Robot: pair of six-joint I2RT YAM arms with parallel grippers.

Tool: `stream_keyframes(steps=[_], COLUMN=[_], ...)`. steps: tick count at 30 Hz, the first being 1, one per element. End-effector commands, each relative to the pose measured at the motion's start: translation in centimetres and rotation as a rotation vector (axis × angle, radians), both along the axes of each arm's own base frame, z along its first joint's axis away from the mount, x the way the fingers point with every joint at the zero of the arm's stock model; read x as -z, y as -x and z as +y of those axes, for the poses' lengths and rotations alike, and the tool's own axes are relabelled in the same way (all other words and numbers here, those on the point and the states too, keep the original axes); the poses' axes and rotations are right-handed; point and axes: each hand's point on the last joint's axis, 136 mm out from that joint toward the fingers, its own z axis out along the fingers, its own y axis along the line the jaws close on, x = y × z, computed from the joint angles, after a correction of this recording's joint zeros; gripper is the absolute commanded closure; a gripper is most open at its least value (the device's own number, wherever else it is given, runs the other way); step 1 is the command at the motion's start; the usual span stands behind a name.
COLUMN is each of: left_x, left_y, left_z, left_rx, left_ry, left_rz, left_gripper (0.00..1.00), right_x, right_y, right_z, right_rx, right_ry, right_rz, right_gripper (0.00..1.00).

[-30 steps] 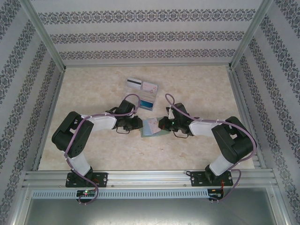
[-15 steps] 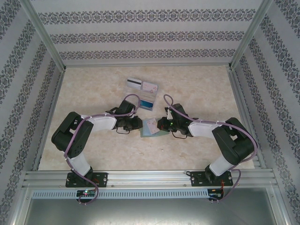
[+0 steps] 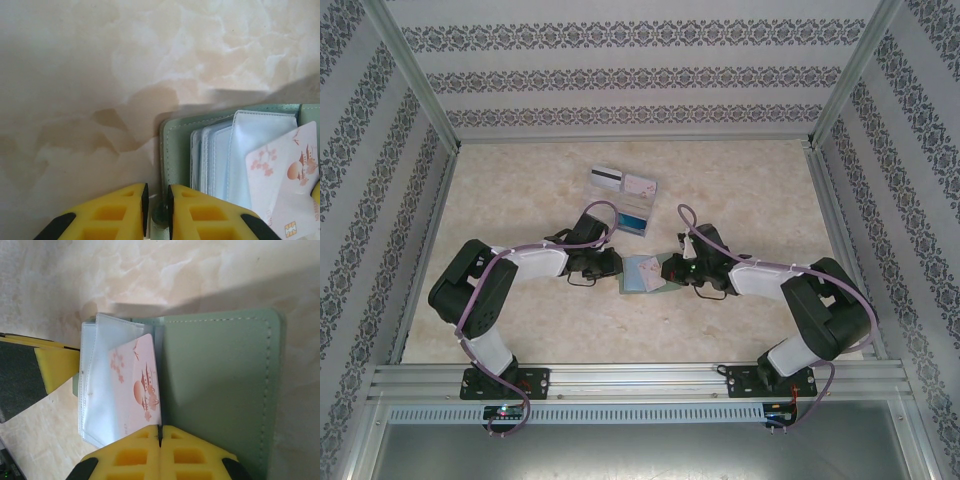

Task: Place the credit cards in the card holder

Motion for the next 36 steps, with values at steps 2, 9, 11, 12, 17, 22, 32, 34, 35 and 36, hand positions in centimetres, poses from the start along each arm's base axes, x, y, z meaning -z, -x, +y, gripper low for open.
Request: stream_keyframes(steps=[2,9,11,12,17,22,32,34,35,36], left_x=[0.2,0.6,0.4,0.5,0.5,0.4,0.4,0.4,0.5,0.5], left_y=[0.9,1.2,1.2,1.2,1.0,1.1,0.9,0.9,0.9,0.9], left_z=[0.8,0.8,0.7,0.7,0.5,0.5,0.3,0.3,0.3,0.3], left_rx=[-0.008,-0.011,-0.010,-0.011,-0.008,-0.006,-0.004,-0.003,-0.002,-0.002], left_ry=[-0.022,-0.014,-0.012,-0.012,-0.004,-0.004,0.000,-0.001,-0.002,-0.002], left_rz=[0.020,0.028,0.025,0.026,0.029,0.026,0.027,0.027,0.028,0.028], left_gripper=[0.80,0.80,0.80,0.80,0.80,0.80,0.80,0.80,0.81,0.80], right_x=[0.8,0.6,0.6,0.7,1.0,0.9,1.7,1.8,1.7,1.7], right_y=[0.2,-1.3,-1.4,-1.4,-1.4,-1.5,-0.1,0.1,0.2,0.2], right_z=[-0.5,-0.7,-0.9,-0.9,0.1,0.7,3.6,4.3,4.6,4.8], right_rx=[0.032,0.131,0.153,0.160,0.162,0.173,0.078,0.052,0.039,0.031], right_ry=[-0.001,0.008,0.009,0.008,-0.012,-0.010,0.010,0.016,0.017,0.019], right_rz=[0.024,-0.046,-0.057,-0.060,-0.061,-0.077,-0.052,-0.054,-0.055,-0.054], right_gripper=[1.00,1.00,1.00,1.00,1.00,1.00,1.00,1.00,1.00,1.00])
